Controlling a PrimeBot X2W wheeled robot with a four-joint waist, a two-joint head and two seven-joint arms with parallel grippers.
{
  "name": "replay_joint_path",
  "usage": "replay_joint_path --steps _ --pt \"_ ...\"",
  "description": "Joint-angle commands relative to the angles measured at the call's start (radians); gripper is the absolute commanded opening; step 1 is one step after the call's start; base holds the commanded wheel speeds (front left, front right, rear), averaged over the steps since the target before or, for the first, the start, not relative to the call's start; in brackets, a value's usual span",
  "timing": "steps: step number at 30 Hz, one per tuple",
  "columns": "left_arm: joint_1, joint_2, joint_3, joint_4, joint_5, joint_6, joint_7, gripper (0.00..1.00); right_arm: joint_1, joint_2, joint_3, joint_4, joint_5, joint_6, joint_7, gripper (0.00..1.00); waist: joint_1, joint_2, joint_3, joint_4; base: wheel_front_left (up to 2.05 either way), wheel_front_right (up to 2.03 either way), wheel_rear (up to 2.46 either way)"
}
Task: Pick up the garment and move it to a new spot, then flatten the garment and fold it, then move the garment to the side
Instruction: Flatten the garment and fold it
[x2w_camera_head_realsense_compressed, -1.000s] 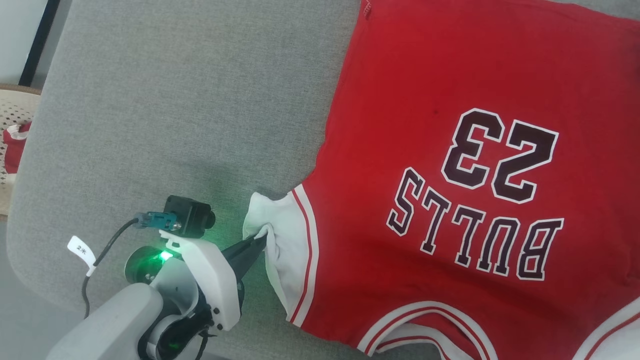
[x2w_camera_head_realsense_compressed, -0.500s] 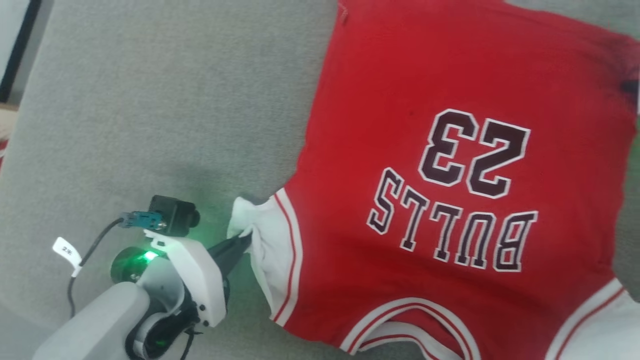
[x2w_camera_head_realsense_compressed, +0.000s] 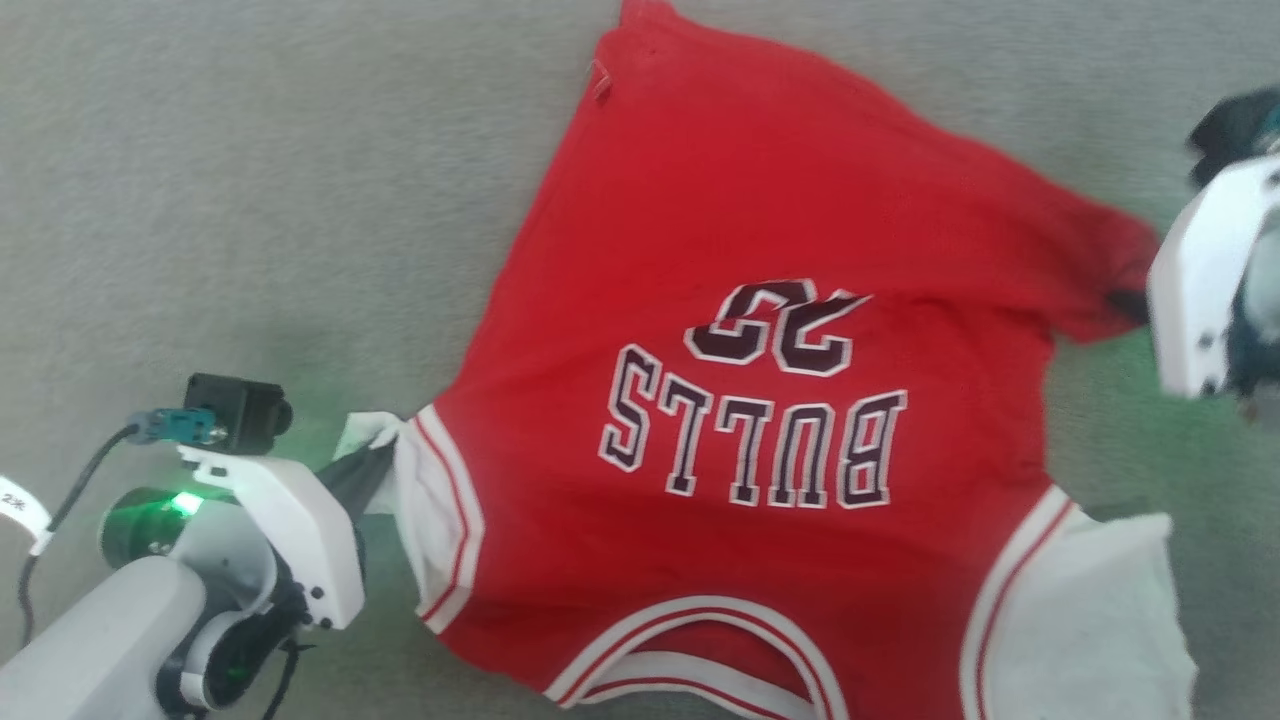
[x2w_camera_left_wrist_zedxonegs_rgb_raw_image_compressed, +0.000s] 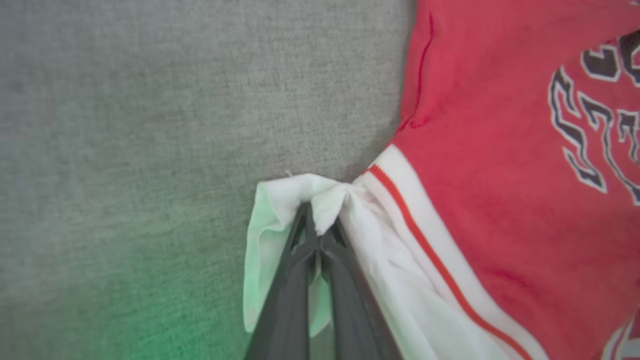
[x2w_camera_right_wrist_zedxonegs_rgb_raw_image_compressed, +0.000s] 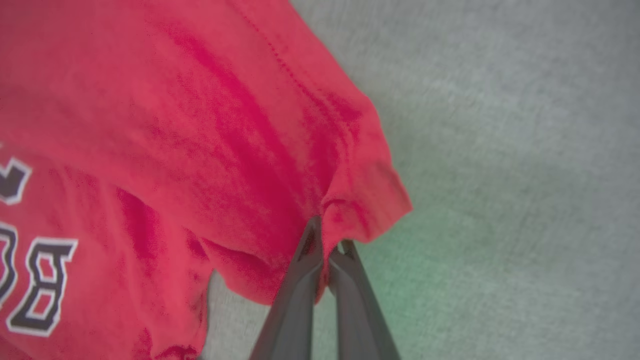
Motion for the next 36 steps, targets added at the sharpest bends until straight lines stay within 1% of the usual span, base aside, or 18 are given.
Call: replay_joint_path --steps 1,5,8,12,16,19,20,21,22,23,24,27,29,32,36 --pt "0.016 -0.013 -0.007 0.008 0.000 0.011 0.008 0.00 0.033 0.007 0.001 -0.025 0.005 -0.001 0.005 0.00 0.0000 -0.0001 -0.015 -0.045 0.00 0.00 0.00" --pt "0.015 0.009 0.004 -0.011 -0.003 0.025 0.016 0.00 0.160 0.020 -0.032 -0.149 0.027 -0.002 0.021 0.00 0.0000 -0.0001 -0.023 -0.093 0.00 0.00 0.00" --pt "0.019 0.028 0.007 -0.021 -0.005 0.030 0.024 0.00 0.266 0.042 -0.070 -0.237 0.022 -0.002 0.029 0.00 0.0000 -0.0001 -0.023 -0.121 0.00 0.00 0.00" --pt "0.016 0.037 0.009 -0.028 -0.004 0.033 0.030 0.00 0.398 0.092 -0.135 -0.318 0.013 -0.001 0.019 0.00 0.0000 -0.0001 -0.018 -0.140 0.00 0.00 0.00" --pt "0.008 0.038 0.008 -0.024 0.001 0.025 0.027 0.00 0.497 0.156 -0.188 -0.321 -0.015 -0.002 -0.018 0.00 0.0000 -0.0001 -0.007 -0.146 0.00 0.00 0.00" --pt "0.003 0.034 0.005 -0.012 0.006 0.020 0.024 0.00 0.522 0.190 -0.185 -0.273 -0.032 -0.002 -0.080 0.00 0.0000 -0.0001 0.001 -0.146 0.00 0.00 0.00" --pt "0.001 0.031 0.003 -0.007 0.007 0.018 0.023 0.00 0.514 0.198 -0.177 -0.254 -0.034 -0.002 -0.122 0.00 0.0000 -0.0001 0.003 -0.146 0.00 0.00 0.00" --pt "-0.002 0.029 0.003 -0.002 0.007 0.016 0.020 0.00 0.506 0.211 -0.177 -0.224 -0.035 -0.002 -0.155 0.15 0.0000 -0.0001 0.004 -0.146 0.00 0.00 0.00" --pt "-0.004 0.026 0.001 0.002 0.008 0.012 0.018 0.00 0.499 0.208 -0.165 -0.196 -0.046 -0.002 -0.181 0.34 0.0000 -0.0001 0.004 -0.146 0.00 0.00 0.00" --pt "-0.005 0.024 0.001 0.007 0.008 0.009 0.018 0.00 0.496 0.206 -0.161 -0.164 -0.054 -0.003 -0.203 0.92 0.0000 -0.0001 0.004 -0.146 0.00 0.00 0.00" --pt "-0.006 0.023 0.001 0.011 0.006 0.005 0.014 0.00 0.490 0.208 -0.156 -0.141 -0.055 -0.006 -0.221 1.00 0.0000 -0.0001 0.003 -0.147 0.00 0.00 0.00" --pt "0.000 0.024 0.000 0.024 0.008 0.003 0.007 0.00 0.475 0.198 -0.144 -0.102 -0.055 -0.008 -0.252 1.00 0.0000 -0.0001 -0.005 -0.147 0.00 0.00 0.00" --pt "0.006 0.026 0.002 0.029 0.007 0.002 -0.002 0.00 0.466 0.184 -0.146 -0.103 -0.054 -0.008 -0.268 1.00 0.0000 -0.0001 -0.011 -0.148 0.00 0.00 0.00" --pt "0.020 0.029 0.002 0.034 0.001 -0.002 -0.007 0.00 0.467 0.166 -0.158 -0.137 -0.054 -0.008 -0.276 1.00 0.0000 -0.0001 -0.024 -0.147 0.00 0.00 0.00" --pt "0.042 0.034 0.003 0.036 -0.005 -0.002 -0.015 0.00 0.486 0.158 -0.182 -0.226 -0.052 -0.004 -0.252 1.00 0.0000 -0.0001 -0.043 -0.148 0.00 0.00 0.00"
